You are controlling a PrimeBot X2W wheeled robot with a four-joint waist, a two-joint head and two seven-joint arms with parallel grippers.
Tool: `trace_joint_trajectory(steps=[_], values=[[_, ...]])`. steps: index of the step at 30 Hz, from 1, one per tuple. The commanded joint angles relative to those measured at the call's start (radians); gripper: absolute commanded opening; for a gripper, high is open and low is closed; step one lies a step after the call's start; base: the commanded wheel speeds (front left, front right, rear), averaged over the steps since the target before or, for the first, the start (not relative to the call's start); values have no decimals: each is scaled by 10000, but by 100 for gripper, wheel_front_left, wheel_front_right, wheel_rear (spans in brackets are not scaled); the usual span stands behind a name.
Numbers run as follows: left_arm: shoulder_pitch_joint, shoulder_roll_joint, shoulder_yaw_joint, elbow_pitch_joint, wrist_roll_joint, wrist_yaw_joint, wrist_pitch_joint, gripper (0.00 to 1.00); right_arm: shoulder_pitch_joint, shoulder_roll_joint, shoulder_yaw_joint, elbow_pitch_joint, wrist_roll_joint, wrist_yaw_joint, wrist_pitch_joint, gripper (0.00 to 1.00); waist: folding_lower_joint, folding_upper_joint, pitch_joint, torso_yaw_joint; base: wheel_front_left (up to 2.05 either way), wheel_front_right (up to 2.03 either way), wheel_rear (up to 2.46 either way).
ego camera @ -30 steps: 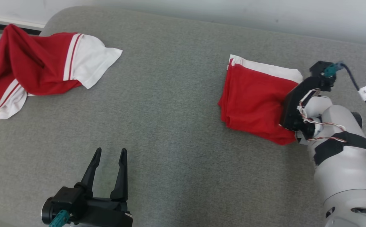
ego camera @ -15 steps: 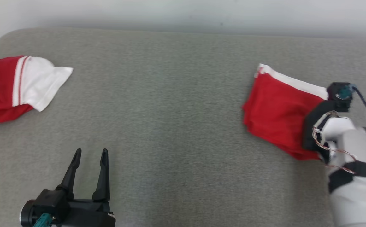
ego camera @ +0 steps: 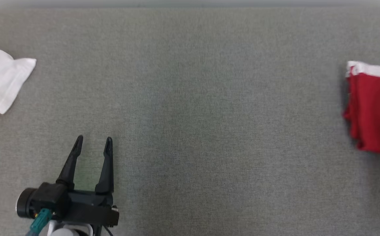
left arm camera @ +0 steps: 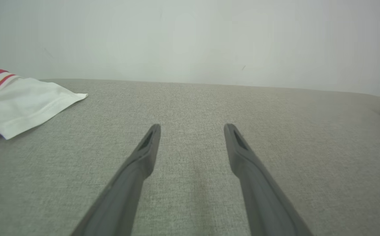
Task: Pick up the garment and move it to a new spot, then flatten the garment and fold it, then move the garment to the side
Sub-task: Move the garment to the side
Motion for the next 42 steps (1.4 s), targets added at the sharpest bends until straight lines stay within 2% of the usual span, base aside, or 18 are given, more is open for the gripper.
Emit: trace_joint_trajectory(steps=[1,5,8,11,17,23,24,25,26,27,28,32,35,38,42], values=[[-218,79,-39,-50,57,20,-34,100,-58,-272,86,-8,-16,-25,-144,0,-2,-2,602,26,0,0,0],[-462,127,-171,-100,54,20,-34,100,-228,-1146,253,29,-141,-25,-896,0,-2,-2,927,156,0,0,0],[-510,177,-202,-136,48,20,-34,100,-269,-1518,267,61,-344,-25,-1456,0,-2,-2,1044,188,0,0,0],[-528,229,-182,-134,25,20,-34,100,-177,-1583,487,122,-430,-25,-1886,0,-2,-2,1082,174,0,0,0],[-590,232,-77,-192,140,20,-34,100,-85,-1553,583,-24,-726,-25,-2071,0,-2,-2,1039,81,0,0,0],[-412,178,-104,-206,242,20,-34,100,271,-1197,-21,-689,-1173,-25,-2201,0,-2,-2,816,-68,0,0,0],[-388,191,-119,-195,225,20,-34,100,351,-1136,-58,-810,-1254,-25,-2245,40,-2,-2,782,-97,0,0,0],[-388,191,-119,-195,225,20,-34,100,351,-1136,-58,-810,-1254,-25,-2245,40,-2,-2,782,-97,0,0,0],[-367,217,-147,-171,199,20,-34,100,399,-1066,-117,-892,-1316,-25,-2237,73,-2,-2,752,-123,0,0,0],[-358,240,-158,-151,168,19,-34,100,424,-968,-173,-940,-1381,-25,-2233,89,-2,-2,722,-155,0,0,0],[-356,257,-185,-141,139,19,-34,100,472,-890,-249,-983,-1383,-25,-2269,100,-2,-2,700,-174,0,0,0],[-389,309,-246,-84,100,19,-34,100,603,-615,-442,-1157,-1491,-24,-2624,100,-2,-2,599,-235,0,0,0],[-401,285,-212,-91,133,19,-34,100,452,-381,-531,-1292,-1429,-25,-3371,100,-2,-2,466,-208,0,0,0],[-311,128,-52,-75,165,19,-35,100,454,290,-900,-1407,-835,-24,-4540,100,-2,-2,114,-52,0,0,0],[-90,-46,32,-14,168,19,-34,100,977,1605,-1429,-1846,140,-24,-5678,100,-2,-2,-445,126,0,0,0]])
